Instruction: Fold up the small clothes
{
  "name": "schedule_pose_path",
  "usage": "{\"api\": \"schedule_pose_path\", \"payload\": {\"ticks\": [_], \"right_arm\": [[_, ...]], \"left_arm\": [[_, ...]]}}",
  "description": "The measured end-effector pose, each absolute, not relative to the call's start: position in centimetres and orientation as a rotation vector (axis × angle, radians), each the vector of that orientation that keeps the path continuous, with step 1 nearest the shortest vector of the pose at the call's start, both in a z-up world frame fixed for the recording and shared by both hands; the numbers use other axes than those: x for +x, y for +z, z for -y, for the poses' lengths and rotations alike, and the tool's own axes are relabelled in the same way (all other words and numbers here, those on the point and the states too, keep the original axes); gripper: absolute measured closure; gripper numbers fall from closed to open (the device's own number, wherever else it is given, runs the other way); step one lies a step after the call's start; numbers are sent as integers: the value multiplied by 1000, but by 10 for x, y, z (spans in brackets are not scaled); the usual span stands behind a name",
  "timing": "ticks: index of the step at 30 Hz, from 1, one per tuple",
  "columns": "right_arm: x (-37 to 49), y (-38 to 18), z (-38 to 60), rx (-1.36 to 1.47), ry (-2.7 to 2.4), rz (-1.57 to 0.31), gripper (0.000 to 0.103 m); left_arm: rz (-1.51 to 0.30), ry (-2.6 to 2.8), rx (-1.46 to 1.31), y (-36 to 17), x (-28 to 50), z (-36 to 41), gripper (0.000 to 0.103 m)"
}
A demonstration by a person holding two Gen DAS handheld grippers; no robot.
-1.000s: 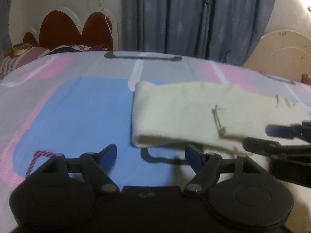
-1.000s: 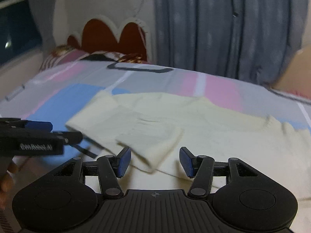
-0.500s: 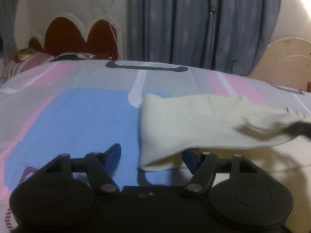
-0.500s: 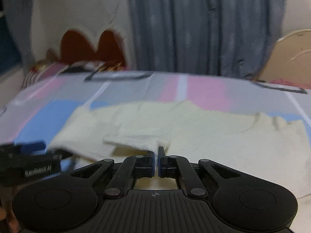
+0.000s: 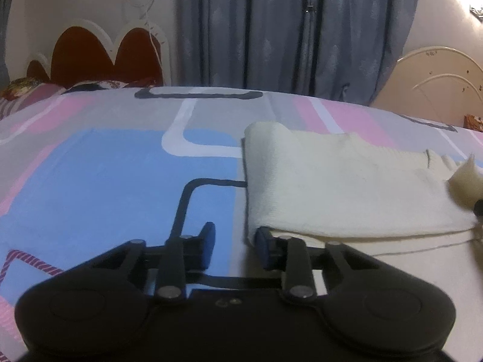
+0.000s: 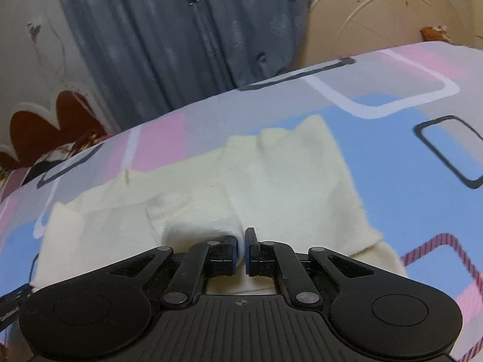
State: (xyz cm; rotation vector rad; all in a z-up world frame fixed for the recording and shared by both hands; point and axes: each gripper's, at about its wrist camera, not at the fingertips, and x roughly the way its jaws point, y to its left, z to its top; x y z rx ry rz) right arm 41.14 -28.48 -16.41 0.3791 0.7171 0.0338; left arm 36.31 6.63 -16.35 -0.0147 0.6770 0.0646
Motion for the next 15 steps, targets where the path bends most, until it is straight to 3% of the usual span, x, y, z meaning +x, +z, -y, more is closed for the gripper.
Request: {"api": "schedule_pose_path", "payload": {"ticks": [4, 12, 14, 15], "right_arm": [[409, -161, 287, 385, 39, -710, 100], [405, -163, 307, 440, 41, -711, 98], [405, -163, 310, 448, 35, -717, 76], [403, -163, 313, 465, 33, -707, 46]], "left_arm": [[-672, 50, -20, -161, 363, -62, 88], [-649, 39, 19, -157, 363, -52, 88], [-649, 36, 27, -156, 363, -50, 88], [-649, 35, 28, -156, 363, -50, 88]]}}
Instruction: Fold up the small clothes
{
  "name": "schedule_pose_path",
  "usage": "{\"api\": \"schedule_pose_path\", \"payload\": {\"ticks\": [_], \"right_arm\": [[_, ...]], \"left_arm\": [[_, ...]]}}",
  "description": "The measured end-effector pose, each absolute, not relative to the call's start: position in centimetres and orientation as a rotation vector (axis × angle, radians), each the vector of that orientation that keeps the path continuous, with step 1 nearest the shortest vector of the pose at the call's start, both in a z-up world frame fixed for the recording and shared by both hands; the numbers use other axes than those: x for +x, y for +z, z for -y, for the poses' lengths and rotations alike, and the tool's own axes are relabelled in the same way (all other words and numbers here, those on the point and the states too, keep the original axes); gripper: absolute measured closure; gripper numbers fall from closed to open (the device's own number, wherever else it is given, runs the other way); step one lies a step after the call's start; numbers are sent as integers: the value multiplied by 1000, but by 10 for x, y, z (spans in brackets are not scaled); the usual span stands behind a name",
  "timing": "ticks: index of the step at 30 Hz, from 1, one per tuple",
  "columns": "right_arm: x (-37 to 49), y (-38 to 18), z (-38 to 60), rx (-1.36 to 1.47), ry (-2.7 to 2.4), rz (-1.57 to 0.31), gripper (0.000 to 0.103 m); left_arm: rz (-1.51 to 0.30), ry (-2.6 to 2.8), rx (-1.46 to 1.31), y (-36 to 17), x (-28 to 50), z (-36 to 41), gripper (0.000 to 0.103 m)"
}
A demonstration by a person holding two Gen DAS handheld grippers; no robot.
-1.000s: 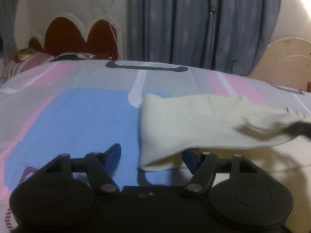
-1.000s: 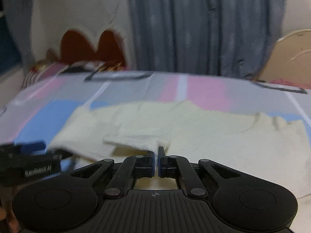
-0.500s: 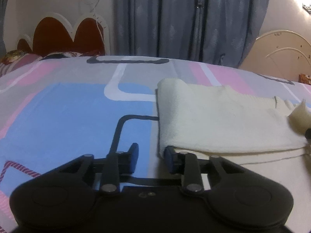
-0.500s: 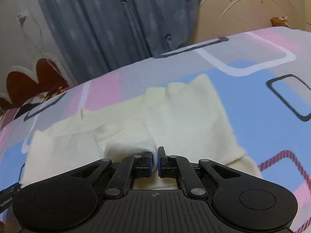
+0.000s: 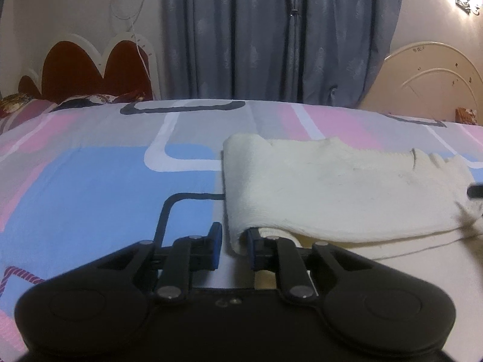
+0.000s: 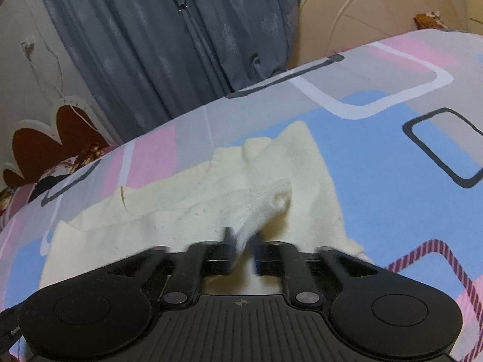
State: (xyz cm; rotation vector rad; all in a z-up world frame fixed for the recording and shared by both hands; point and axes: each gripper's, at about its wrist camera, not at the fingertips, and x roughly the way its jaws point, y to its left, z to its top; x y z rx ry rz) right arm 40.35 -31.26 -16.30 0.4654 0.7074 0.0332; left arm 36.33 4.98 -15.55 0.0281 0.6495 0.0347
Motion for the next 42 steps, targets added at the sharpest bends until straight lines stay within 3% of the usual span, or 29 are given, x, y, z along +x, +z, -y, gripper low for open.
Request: {"api": "schedule_pose_path", "payload": {"ticks": [1, 2, 3, 4, 5, 6, 12, 16, 20, 23, 27, 29, 30, 31, 33, 42], "right_arm": [[402, -163, 314, 479, 33, -695, 33], [401, -162, 315, 487, 41, -681, 34], [401, -162, 314, 476, 36, -678, 46], [403, -162, 312, 459, 34, -686, 79], [407, -165, 311, 453, 31, -702, 95], [410, -168, 310, 456, 26, -712, 98], [395, -154, 313, 319, -27, -625, 100], [401, -172, 313, 247, -16, -734, 100], [395, -173, 307, 169, -83, -698, 99], [387, -169, 311, 215, -92, -674, 91], [377, -149, 305, 184, -133, -569, 50], [374, -140, 292, 179, -28, -551, 50], [373, -139, 281, 177, 30, -558, 56], [374, -138, 270, 171, 79, -571, 75], [376, -143, 246, 146, 154, -607, 86], [385, -154, 243, 157, 114, -627, 86]], "left_arm": [[-649, 33, 31, -155, 363, -49, 88], [-649, 32, 36, -155, 364, -48, 88], [-648, 32, 39, -156, 364, -47, 88], [-649, 31, 42, -156, 365, -47, 88], [-649, 32, 47, -156, 364, -45, 88], [-648, 35, 56, -156, 365, -45, 88], [-645, 48, 124, -158, 364, -41, 85], [-674, 51, 132, -163, 367, -39, 85], [-696, 56, 136, -164, 365, -45, 81], [-694, 107, 136, -164, 361, -54, 81], [-701, 144, 17, -159, 356, -79, 82], [-682, 115, 12, -153, 349, -80, 83], [-674, 87, 16, -149, 346, -78, 84], [-661, 50, 14, -146, 342, -75, 84], [-640, -11, 31, -139, 336, -65, 83], [-630, -200, 64, -141, 343, -8, 81]]}}
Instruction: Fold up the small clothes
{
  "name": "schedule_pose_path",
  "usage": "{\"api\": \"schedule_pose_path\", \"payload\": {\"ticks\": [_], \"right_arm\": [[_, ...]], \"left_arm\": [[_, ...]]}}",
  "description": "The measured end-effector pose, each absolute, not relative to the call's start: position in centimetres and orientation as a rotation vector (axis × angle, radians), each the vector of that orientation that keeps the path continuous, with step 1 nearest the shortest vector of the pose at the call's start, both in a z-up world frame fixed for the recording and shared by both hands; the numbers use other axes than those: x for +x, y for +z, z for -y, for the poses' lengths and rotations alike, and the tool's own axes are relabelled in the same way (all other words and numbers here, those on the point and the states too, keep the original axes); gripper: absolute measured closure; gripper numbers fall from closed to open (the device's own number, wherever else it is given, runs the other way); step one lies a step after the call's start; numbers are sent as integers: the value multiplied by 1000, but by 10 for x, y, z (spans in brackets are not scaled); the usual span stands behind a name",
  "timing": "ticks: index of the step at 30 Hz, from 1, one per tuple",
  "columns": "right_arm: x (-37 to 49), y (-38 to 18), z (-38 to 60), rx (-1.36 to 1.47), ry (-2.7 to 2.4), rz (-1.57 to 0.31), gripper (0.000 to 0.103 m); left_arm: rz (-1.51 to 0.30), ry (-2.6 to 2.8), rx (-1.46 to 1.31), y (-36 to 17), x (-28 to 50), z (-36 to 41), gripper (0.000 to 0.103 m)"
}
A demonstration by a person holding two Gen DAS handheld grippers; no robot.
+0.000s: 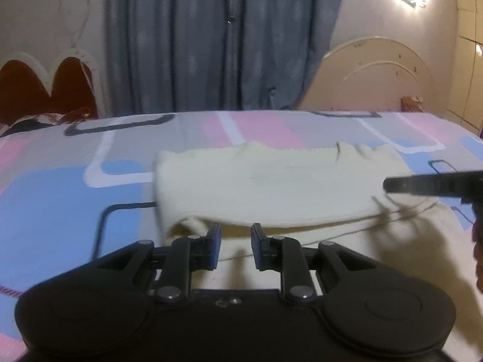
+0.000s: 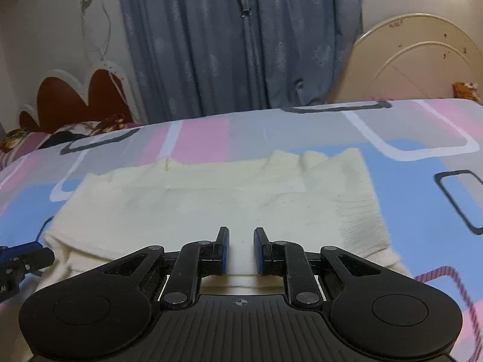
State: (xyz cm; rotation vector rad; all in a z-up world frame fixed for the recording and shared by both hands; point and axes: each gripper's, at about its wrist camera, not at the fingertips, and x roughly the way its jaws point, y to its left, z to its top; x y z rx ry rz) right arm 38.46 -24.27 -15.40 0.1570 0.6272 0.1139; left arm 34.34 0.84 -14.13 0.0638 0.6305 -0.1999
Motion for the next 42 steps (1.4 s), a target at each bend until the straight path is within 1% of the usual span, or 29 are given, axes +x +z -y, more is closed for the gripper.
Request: {"api": "schedule_pose_path", "payload": {"ticks": [3, 6, 8, 9, 12, 17, 20, 23, 28, 32, 35, 38, 39, 40, 42], "right_arm": [[386, -155, 259, 160, 78, -626, 86], [390, -156, 271, 183, 52, -640, 86], [392, -161, 276, 173, 39, -652, 86], [393, -165, 278, 176, 37, -665, 86], [393, -171, 284, 196, 32, -688, 86], [397, -162, 288, 173, 33, -651, 86], [407, -158, 292, 175, 29, -639, 86], [417, -158, 291, 188, 36, -646, 86], [428, -160, 283, 182, 67, -663, 86], [432, -163, 280, 193, 81, -668, 86], [437, -179, 281, 150, 70, -696, 86], [439, -178, 286, 141, 47, -692, 86], [438, -175, 286, 143, 44, -692, 86], [437, -173, 286, 139, 44, -686, 86], [434, -168, 284, 128, 58, -673, 86]], "left_arm": [[-658, -173, 59, -154, 360, -4, 81], [-672, -80, 47, -165, 373, -15, 82], [-681, -54, 9, -169, 371, -29, 91], [-678, -53, 12, -169, 367, -33, 92], [-687, -52, 20, -163, 355, -36, 92], [-653, -110, 15, -139, 334, -33, 92], [-606, -139, -2, -123, 341, -21, 83], [-612, -135, -42, -124, 369, -9, 83], [-686, -45, -63, -153, 407, -15, 83], [-683, -4, -80, -166, 403, -33, 85], [-692, -6, -63, -165, 402, -32, 85], [-699, 7, -70, -157, 403, -28, 86], [-690, 7, -67, -154, 402, -25, 81], [-682, 5, -59, -152, 401, -21, 79], [-687, -6, -51, -149, 404, -15, 79]]}}
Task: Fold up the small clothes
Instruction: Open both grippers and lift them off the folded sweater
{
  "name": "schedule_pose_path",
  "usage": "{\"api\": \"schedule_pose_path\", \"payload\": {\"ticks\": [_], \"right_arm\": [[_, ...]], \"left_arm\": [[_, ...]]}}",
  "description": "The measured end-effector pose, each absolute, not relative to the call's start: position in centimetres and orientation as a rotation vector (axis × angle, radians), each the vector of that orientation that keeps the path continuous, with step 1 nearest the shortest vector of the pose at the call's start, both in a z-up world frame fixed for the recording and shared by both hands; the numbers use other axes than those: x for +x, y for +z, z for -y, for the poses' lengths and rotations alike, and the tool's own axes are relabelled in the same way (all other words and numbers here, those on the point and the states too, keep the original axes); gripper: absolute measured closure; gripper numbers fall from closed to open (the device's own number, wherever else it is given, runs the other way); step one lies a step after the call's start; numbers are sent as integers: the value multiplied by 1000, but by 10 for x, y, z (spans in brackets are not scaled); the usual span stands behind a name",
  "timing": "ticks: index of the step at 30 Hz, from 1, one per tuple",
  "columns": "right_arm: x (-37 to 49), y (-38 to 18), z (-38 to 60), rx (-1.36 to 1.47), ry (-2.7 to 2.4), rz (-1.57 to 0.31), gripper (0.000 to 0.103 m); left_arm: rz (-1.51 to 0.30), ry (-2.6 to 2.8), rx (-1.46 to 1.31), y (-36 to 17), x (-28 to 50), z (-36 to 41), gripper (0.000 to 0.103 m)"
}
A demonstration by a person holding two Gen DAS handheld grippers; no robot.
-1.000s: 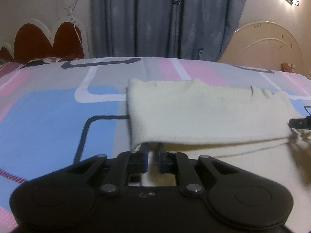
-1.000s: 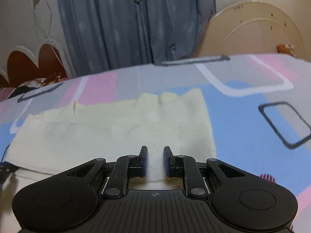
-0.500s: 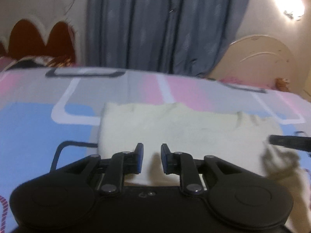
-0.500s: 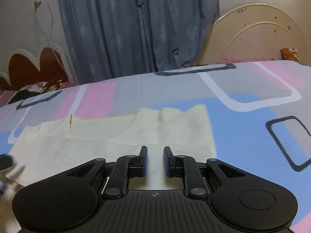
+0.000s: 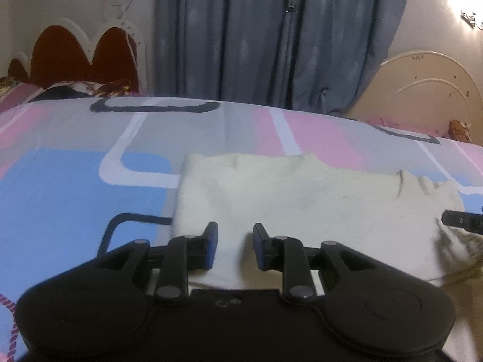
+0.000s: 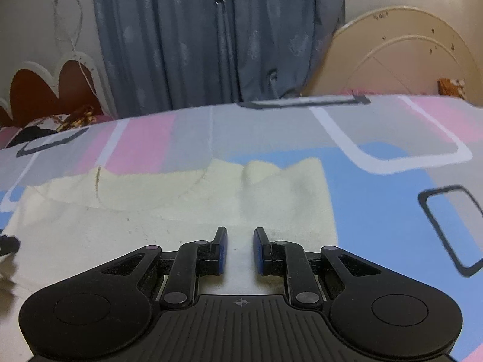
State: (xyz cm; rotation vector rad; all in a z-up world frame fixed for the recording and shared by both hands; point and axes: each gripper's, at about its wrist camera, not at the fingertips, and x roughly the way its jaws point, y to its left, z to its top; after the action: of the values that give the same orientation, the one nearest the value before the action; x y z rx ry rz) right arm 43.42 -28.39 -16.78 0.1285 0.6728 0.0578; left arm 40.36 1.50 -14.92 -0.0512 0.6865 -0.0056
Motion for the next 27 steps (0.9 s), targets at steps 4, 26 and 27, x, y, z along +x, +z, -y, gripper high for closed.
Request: {"api": "schedule_pose_path", "payload": {"ticks": [4, 26, 27], "right_arm": [[435, -160, 281, 152, 82, -661, 86], [413, -168, 305, 84, 16, -718, 86], [407, -165, 303, 94, 29, -714, 86]], "left_arm": [[-709, -10, -27, -150, 415, -1, 75], [-721, 8, 58, -146, 399, 2, 64], [-721, -3, 47, -143, 391, 2, 64]]}}
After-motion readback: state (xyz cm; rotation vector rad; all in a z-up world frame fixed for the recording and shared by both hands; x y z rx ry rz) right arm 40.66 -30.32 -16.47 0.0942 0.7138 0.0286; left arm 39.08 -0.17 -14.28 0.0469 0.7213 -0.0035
